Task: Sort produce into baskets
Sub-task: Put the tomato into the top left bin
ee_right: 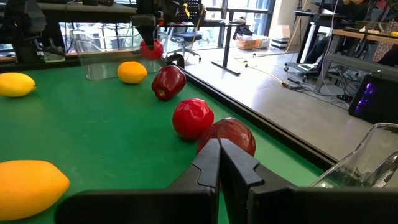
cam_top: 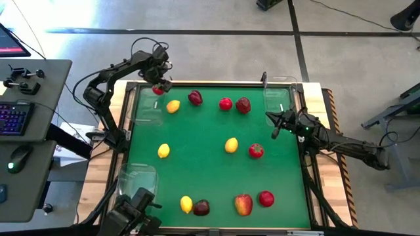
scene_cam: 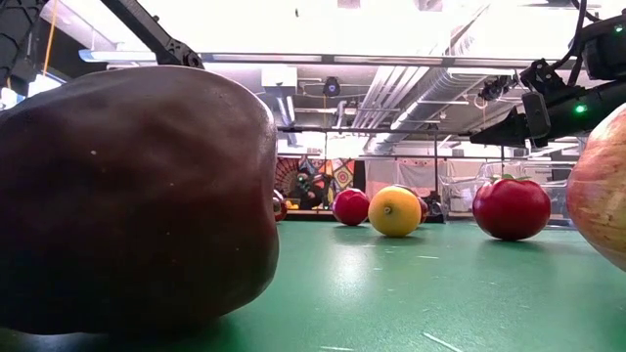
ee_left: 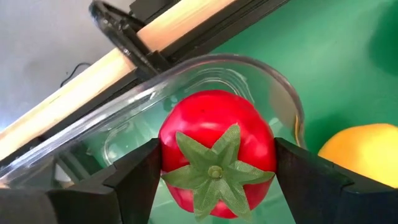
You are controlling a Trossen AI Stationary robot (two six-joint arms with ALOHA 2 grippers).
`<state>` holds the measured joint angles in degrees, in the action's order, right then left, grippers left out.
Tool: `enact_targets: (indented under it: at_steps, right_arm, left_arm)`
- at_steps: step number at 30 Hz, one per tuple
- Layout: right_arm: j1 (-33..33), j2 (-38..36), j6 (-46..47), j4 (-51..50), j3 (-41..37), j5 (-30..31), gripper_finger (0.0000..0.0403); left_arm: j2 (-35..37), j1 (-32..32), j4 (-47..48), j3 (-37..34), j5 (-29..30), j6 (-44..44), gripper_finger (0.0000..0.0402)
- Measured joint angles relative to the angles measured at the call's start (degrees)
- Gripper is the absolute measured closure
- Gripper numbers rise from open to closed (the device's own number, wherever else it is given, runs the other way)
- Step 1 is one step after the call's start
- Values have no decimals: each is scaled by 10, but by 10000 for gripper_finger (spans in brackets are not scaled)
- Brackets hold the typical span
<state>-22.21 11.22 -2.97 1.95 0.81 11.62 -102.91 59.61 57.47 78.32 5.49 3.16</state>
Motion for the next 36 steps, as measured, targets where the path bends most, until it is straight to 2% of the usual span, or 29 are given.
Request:
enact_targets:
  at_steps: [36]
  right_arm:
    - [0,0,0,0,0,0,402]
  left_arm:
    - [0,0,-3,0,2,31,123]
